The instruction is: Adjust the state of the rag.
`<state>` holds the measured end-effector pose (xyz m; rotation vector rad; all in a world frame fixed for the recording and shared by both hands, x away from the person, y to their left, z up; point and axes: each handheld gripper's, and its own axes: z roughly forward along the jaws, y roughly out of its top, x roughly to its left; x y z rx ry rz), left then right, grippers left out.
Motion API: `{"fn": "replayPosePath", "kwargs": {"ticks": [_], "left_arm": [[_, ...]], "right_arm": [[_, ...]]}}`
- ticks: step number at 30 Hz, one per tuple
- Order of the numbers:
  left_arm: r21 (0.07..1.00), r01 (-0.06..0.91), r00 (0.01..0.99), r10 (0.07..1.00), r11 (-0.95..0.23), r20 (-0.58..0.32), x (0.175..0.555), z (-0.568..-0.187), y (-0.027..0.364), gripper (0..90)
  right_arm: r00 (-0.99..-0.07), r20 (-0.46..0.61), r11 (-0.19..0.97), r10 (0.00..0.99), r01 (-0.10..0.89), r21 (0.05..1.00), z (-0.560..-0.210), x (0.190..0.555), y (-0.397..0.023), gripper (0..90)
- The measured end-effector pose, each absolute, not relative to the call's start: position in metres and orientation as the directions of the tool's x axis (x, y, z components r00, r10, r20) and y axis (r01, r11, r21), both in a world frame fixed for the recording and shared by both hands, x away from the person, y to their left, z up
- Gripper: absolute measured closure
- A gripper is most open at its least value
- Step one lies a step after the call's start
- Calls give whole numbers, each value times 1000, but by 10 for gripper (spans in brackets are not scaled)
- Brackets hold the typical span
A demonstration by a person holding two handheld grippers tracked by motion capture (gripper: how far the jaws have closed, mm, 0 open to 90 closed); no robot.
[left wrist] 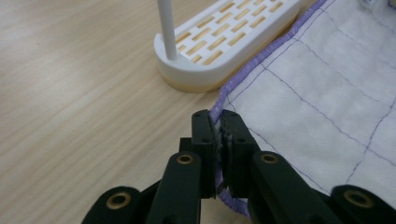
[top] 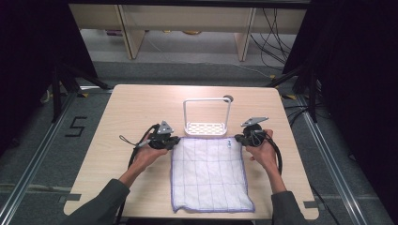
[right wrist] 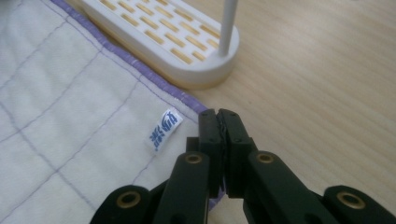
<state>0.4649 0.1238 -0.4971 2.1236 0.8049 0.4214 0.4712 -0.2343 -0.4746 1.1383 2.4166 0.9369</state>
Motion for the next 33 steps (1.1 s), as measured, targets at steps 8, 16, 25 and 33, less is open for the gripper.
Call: {"fn": "replayPosePath", "kwargs": {"ticks": [8, 16, 25, 33], "left_arm": [[831, 325, 757, 651, -451, 58, 438, -470, 134, 841], [858, 252, 797, 599, -447, 78, 396, -453, 136, 840], [860, 209, 843, 532, -466, 84, 344, -460, 138, 839], [841, 195, 870, 484, -505, 89, 311, -474, 138, 836]], "right_arm": [[-662, -12, 461, 749, 509, 727, -441, 443, -235, 889], [-709, -49, 486, 703, 429, 761, -427, 400, -245, 889], [-729, -27, 485, 684, 427, 763, -435, 350, -255, 889], [-744, -31, 496, 667, 413, 764, -442, 313, -257, 889]]}}
